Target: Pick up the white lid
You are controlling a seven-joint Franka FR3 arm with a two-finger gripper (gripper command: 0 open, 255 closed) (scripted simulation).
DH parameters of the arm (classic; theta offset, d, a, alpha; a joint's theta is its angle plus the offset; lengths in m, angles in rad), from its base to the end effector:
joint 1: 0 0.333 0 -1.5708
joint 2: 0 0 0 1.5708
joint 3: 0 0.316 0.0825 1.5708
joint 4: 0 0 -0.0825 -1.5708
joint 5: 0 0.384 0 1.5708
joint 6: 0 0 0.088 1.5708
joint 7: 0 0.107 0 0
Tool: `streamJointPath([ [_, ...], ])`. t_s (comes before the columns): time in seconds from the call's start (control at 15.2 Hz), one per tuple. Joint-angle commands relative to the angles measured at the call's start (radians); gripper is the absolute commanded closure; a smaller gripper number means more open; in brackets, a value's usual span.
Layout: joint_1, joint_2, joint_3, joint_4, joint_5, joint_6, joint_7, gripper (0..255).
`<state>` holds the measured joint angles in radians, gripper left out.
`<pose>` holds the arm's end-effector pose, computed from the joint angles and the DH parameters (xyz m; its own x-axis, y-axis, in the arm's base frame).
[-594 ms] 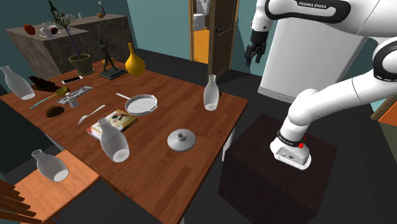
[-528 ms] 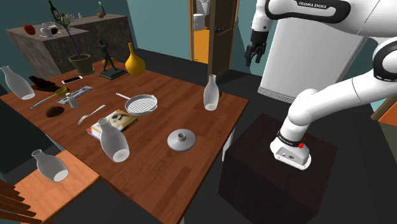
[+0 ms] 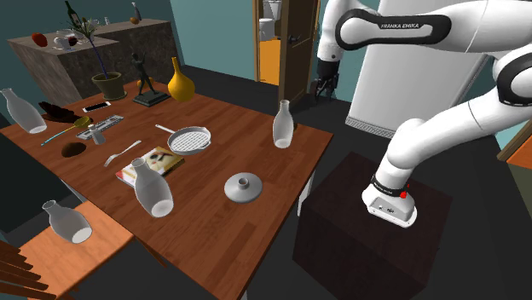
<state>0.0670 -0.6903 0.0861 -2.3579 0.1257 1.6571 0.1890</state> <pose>0.3336 0.0702 0.5654 0.9975 -0.0666 -0.0254 -0.0681 -0.9954 -0.0667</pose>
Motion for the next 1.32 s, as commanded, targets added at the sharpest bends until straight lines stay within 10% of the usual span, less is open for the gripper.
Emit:
streamJointPath([
  [0.0, 0.014, 0.025, 0.038, -0.016, 0.019, 0.046, 0.036, 0],
  [1.25, 0.079, 0.551, 0.389, 0.089, -0.024, 0.489, 0.422, 0],
])
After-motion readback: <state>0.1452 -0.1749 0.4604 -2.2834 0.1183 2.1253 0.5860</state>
